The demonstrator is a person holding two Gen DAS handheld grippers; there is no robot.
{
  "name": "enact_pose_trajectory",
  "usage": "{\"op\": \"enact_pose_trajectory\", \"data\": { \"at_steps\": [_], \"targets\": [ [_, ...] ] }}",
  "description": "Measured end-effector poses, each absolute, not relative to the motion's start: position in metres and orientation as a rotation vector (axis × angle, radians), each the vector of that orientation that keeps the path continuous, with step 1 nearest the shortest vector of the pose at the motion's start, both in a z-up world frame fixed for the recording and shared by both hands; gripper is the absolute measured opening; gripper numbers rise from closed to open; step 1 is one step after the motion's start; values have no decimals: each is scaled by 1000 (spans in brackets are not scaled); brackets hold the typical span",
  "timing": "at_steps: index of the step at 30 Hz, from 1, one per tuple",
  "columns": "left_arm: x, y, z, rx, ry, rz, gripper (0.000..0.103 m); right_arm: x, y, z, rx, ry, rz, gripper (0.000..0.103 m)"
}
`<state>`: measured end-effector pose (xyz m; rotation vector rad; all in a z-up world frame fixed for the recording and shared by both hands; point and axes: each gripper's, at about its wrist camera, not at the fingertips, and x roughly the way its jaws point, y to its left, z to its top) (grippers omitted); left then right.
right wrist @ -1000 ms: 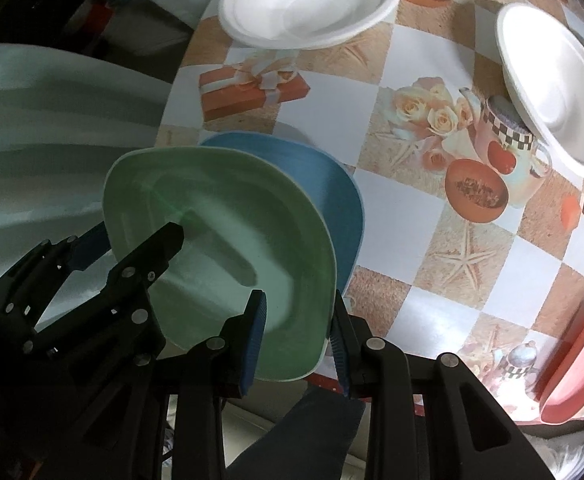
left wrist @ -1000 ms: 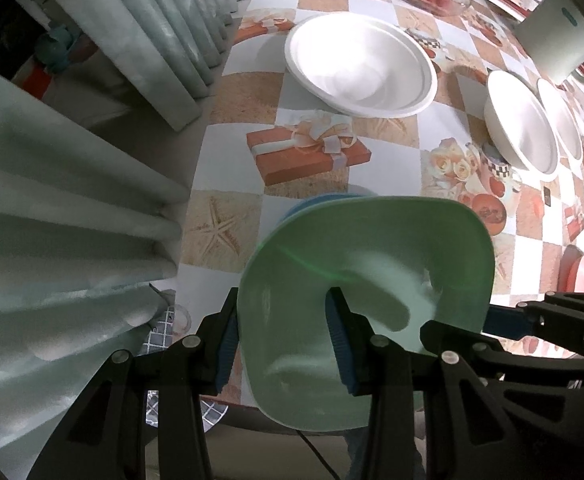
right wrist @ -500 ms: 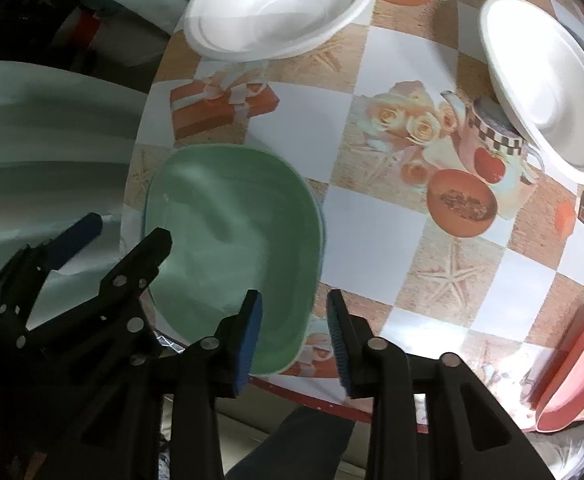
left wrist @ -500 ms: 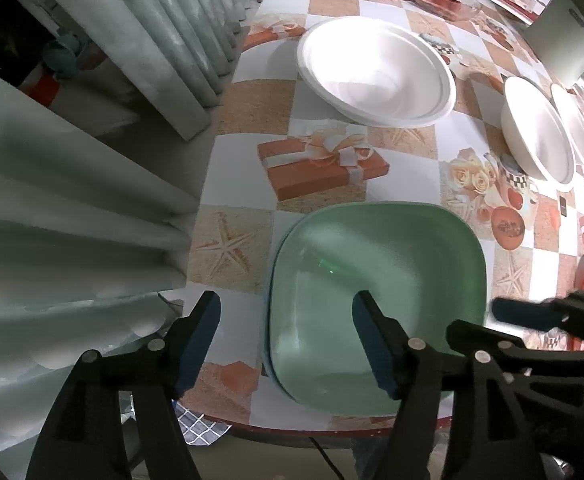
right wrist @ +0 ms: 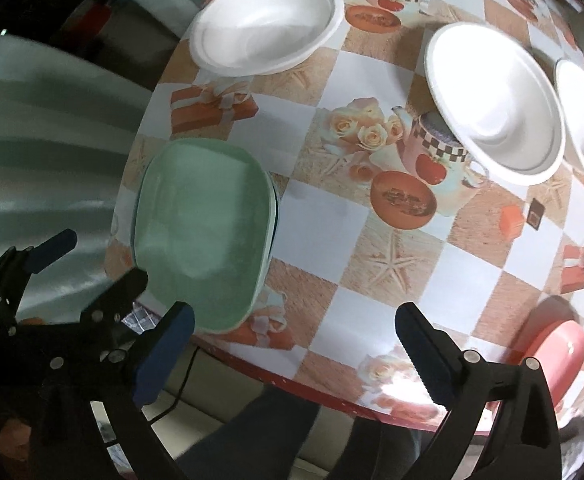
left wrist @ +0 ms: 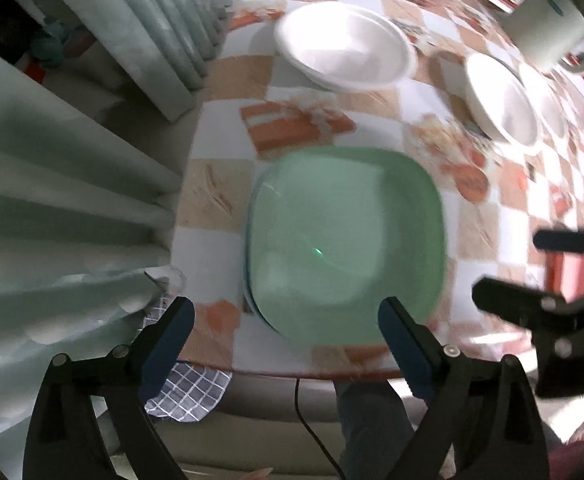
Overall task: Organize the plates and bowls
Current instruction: 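Lower the green plate onto the blue plate and open both grippers, then move both grippers toward the pink square plate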
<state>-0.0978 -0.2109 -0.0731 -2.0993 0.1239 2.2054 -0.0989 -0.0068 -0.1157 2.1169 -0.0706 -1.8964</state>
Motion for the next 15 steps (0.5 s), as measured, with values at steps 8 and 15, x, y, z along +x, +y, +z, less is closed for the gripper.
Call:
{"op": "enact_pose_trajectory", "data": {
  "at_steps": [8, 15],
  "targets": [
    [-84, -176, -56, -2076, 213, 2109, 95, -82, 13, -96, 2103, -23, -1913, 101],
    [-94, -148, -35, -1992, 336, 2136, 95, -75, 47, -89, 2149, -148, -1977, 101]
  ]
}}
